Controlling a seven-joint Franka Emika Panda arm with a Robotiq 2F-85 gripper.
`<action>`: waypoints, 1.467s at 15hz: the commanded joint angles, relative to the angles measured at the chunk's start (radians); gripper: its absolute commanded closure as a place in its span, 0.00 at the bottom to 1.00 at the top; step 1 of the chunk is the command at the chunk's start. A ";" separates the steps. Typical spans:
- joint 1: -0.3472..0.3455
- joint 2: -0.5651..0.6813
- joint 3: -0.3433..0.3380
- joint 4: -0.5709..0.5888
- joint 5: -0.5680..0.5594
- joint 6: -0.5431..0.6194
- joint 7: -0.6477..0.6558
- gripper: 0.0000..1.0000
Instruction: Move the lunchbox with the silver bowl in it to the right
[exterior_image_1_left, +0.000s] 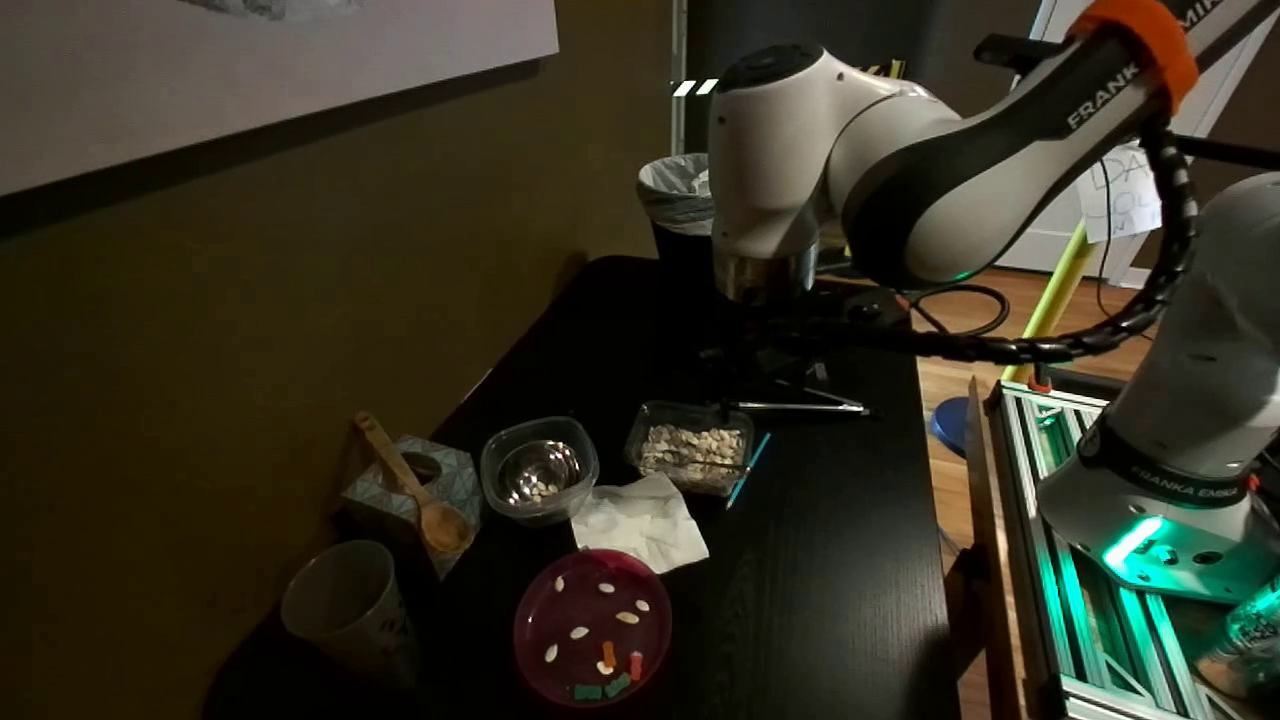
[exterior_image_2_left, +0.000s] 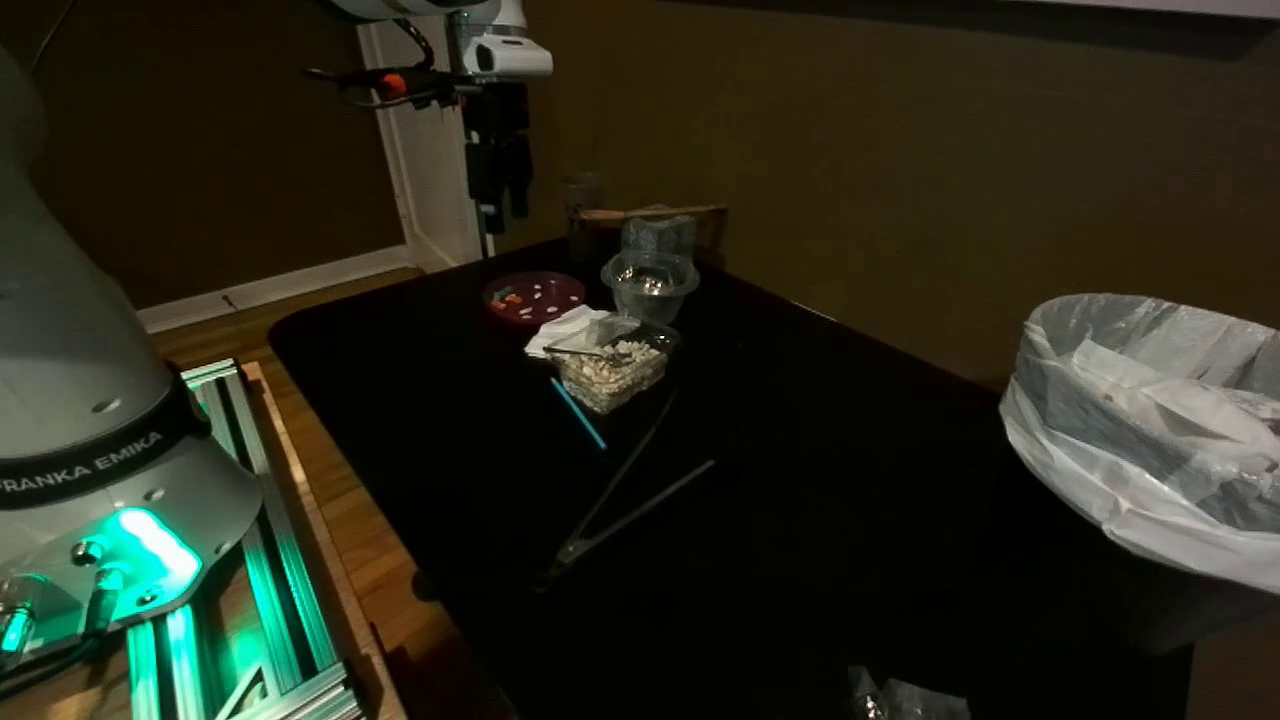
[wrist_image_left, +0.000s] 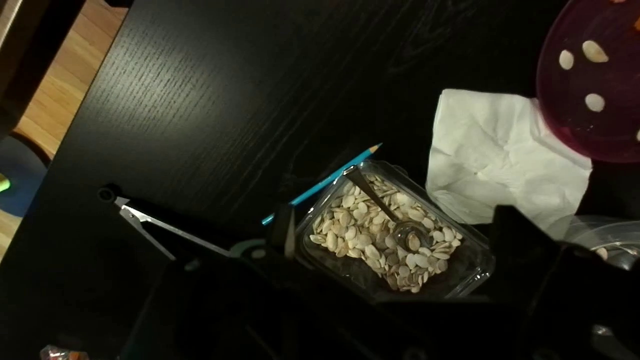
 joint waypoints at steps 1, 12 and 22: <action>0.078 -0.004 -0.078 -0.002 -0.015 -0.003 0.010 0.00; 0.188 0.321 -0.204 0.063 0.082 0.517 0.231 0.00; 0.255 0.392 -0.216 0.219 0.261 0.410 -0.143 0.00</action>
